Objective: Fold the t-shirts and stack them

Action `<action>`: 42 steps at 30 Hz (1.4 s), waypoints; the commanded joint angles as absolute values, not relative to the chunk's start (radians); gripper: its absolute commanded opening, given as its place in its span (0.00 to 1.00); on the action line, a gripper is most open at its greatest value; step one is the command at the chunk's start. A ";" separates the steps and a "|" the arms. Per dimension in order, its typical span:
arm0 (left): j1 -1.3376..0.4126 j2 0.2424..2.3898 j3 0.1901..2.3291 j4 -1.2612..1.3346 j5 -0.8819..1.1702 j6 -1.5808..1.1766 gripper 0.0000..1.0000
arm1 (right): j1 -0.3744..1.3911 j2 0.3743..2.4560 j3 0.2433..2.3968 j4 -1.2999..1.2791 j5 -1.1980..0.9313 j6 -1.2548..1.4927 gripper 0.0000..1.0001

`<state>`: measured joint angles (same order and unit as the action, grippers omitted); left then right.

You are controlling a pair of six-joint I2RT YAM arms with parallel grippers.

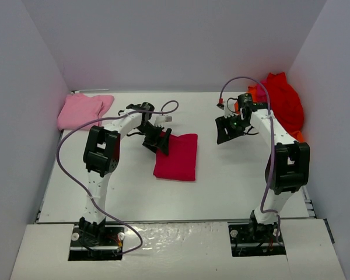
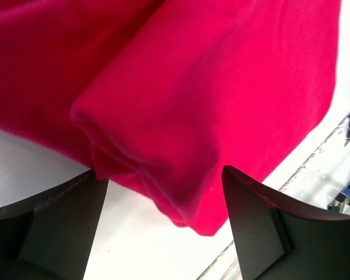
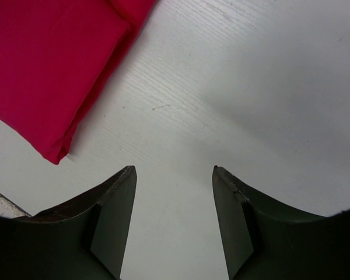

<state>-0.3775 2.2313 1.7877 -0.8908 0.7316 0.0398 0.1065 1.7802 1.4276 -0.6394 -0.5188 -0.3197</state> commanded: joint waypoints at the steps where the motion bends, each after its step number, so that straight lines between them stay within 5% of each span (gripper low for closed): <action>1: -0.391 2.327 1.831 -0.911 0.756 0.064 0.76 | 0.148 1.763 1.423 -0.645 -0.572 -0.344 0.53; 10: -0.398 2.438 1.894 -0.921 0.838 0.073 0.66 | 0.239 1.811 1.428 -0.685 -0.574 -0.392 0.54; 14: -0.405 2.485 1.932 -0.922 0.887 0.069 0.45 | 0.239 1.816 1.421 -0.684 -0.567 -0.397 0.54; 31: -0.511 2.593 2.130 -1.065 0.886 0.160 0.63 | 0.241 1.840 1.419 -0.684 -0.548 -0.402 0.53; 37: -0.526 2.578 2.101 -0.995 0.827 0.113 0.04 | 0.240 1.849 1.424 -0.681 -0.527 -0.399 0.48; 42: -0.525 2.533 2.042 -0.922 0.751 0.074 0.00 | 0.225 1.769 1.447 -0.683 -0.500 -0.396 0.51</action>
